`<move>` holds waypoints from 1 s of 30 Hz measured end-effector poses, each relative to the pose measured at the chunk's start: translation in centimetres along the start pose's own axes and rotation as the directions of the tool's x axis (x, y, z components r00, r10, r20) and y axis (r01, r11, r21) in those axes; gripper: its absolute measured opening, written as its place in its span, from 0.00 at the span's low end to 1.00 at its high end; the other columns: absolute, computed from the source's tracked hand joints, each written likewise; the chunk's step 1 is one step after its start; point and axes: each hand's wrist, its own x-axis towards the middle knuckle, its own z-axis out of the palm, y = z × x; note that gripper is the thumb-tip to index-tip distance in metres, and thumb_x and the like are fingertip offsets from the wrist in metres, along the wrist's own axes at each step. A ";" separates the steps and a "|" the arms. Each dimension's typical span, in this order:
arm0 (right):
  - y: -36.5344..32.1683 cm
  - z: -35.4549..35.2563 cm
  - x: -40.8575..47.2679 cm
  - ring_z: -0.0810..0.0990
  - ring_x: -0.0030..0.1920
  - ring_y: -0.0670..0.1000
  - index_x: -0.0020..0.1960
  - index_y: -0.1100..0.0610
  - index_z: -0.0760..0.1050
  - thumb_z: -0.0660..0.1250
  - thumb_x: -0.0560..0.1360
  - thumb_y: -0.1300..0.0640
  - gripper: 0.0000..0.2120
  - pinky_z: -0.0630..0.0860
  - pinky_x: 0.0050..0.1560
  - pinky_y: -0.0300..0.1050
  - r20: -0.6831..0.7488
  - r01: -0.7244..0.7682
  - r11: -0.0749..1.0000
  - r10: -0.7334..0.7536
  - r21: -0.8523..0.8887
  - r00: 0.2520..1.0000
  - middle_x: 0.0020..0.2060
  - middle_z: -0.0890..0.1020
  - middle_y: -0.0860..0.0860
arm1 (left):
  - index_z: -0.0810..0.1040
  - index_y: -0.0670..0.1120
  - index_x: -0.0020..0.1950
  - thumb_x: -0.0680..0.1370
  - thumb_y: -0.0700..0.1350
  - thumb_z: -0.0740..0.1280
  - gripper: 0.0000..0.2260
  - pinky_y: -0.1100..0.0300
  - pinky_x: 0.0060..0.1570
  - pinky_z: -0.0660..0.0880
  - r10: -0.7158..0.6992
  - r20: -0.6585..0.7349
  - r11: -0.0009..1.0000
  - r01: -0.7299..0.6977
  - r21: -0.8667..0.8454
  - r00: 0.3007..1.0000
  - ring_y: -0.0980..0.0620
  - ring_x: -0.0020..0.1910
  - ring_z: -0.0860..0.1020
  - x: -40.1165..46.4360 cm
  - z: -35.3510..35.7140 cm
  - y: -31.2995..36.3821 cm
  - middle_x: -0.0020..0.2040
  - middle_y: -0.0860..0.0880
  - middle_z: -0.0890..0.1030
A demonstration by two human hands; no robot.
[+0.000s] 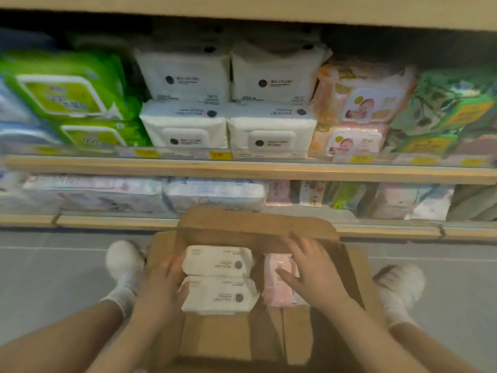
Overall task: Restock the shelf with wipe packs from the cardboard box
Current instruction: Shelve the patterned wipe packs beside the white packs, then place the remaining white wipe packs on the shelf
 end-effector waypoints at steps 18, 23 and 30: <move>-8.5 17.5 0.4 0.66 0.71 0.55 0.73 0.52 0.59 0.73 0.65 0.50 0.41 0.56 0.71 0.54 0.466 0.144 0.990 -0.129 0.004 0.875 0.71 0.67 0.51 | 0.57 0.48 0.76 0.77 0.57 0.51 0.29 0.53 0.71 0.57 -0.018 0.026 0.984 0.022 -0.177 0.999 0.47 0.74 0.57 -2.4 3.4 -5.0 0.77 0.48 0.56; -9.2 17.6 0.9 0.75 0.59 0.56 0.70 0.46 0.64 0.78 0.55 0.46 0.45 0.74 0.57 0.54 0.441 0.159 0.987 -0.130 -0.030 0.888 0.60 0.76 0.52 | 0.57 0.49 0.76 0.77 0.56 0.52 0.28 0.53 0.71 0.58 -0.013 0.022 0.980 0.017 -0.199 1.000 0.49 0.75 0.55 -2.5 3.7 -5.2 0.77 0.50 0.54; -10.7 19.3 1.8 0.70 0.56 0.57 0.71 0.42 0.63 0.81 0.52 0.47 0.50 0.70 0.55 0.55 0.428 0.169 0.980 -0.107 -0.109 0.897 0.56 0.74 0.55 | 0.56 0.49 0.76 0.78 0.49 0.60 0.28 0.56 0.72 0.53 0.006 0.006 0.978 -0.005 -0.208 1.000 0.50 0.75 0.53 -2.4 4.1 -5.5 0.77 0.51 0.53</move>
